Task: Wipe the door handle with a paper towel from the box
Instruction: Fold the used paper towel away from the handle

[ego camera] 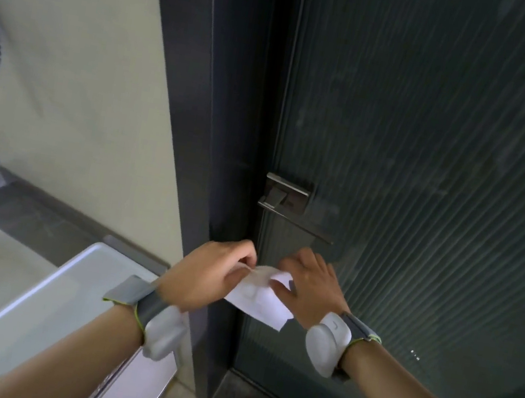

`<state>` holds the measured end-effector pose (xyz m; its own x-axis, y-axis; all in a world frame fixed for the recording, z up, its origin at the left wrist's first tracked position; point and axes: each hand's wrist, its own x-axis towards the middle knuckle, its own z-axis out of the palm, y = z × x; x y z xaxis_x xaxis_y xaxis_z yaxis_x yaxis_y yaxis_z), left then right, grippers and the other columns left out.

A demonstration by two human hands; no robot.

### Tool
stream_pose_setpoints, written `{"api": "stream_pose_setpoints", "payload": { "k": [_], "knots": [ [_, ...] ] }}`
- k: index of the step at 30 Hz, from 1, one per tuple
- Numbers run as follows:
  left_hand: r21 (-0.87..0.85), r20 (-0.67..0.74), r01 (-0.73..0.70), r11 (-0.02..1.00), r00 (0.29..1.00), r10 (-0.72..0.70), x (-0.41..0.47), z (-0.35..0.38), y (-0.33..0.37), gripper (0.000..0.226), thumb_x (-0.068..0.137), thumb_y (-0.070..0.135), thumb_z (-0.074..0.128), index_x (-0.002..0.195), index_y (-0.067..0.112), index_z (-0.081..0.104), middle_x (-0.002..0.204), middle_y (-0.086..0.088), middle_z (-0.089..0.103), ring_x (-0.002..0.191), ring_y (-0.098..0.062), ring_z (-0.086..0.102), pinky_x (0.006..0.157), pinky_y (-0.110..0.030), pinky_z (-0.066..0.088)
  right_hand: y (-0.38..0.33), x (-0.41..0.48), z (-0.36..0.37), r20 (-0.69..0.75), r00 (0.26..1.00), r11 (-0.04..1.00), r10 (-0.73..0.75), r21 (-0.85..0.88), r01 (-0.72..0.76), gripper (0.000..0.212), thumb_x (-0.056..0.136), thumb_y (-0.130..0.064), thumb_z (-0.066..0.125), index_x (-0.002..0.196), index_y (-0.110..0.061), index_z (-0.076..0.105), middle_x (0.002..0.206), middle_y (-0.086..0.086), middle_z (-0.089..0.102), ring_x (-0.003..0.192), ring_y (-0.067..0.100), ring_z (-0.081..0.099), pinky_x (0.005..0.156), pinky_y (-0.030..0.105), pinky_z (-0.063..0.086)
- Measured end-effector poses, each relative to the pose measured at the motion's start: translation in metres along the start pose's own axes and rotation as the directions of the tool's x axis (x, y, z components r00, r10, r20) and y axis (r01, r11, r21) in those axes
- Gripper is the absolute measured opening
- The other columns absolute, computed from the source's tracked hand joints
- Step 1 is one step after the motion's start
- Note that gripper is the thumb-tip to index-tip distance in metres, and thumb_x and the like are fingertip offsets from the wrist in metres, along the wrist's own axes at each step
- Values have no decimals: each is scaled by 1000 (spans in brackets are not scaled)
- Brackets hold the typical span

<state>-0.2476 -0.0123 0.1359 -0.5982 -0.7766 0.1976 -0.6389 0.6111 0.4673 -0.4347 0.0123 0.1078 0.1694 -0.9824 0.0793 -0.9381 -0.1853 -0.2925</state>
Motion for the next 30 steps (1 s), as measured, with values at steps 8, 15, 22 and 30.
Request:
{"api": "stream_pose_setpoints", "payload": {
  "k": [8,15,22,30],
  "knots": [
    [-16,-29,237,971,971,-237,-57,-3,-47,13,88,15,47,100,18,52,96,-4,64,84,-20,57,75,-30,45,-40,16,27,266,964,967,-27,251,-42,20,87,-30,52,104,-19,51,108,7,66,97,27,63,86,35,51],
    [-103,-84,521,847,844,-529,-123,-6,-101,16,81,8,53,94,15,57,86,7,56,81,-14,51,63,-16,32,-101,48,70,333,931,932,-151,361,22,18,89,-20,51,105,-15,51,112,8,64,100,25,60,79,26,44],
    [-281,-76,680,677,687,-722,-181,-8,-145,15,73,22,55,66,28,44,62,6,50,61,-14,44,55,-15,32,-162,87,119,402,886,938,-232,335,94,21,91,-17,47,112,-14,52,120,8,59,109,27,56,91,30,44],
    [-366,-138,775,515,502,-854,-204,-12,-195,5,79,12,56,82,15,58,81,-4,61,78,-24,53,67,-27,36,-200,124,149,412,865,924,-287,356,137,30,89,-12,50,118,-7,49,124,11,56,115,24,53,80,14,32]
  ]
}}
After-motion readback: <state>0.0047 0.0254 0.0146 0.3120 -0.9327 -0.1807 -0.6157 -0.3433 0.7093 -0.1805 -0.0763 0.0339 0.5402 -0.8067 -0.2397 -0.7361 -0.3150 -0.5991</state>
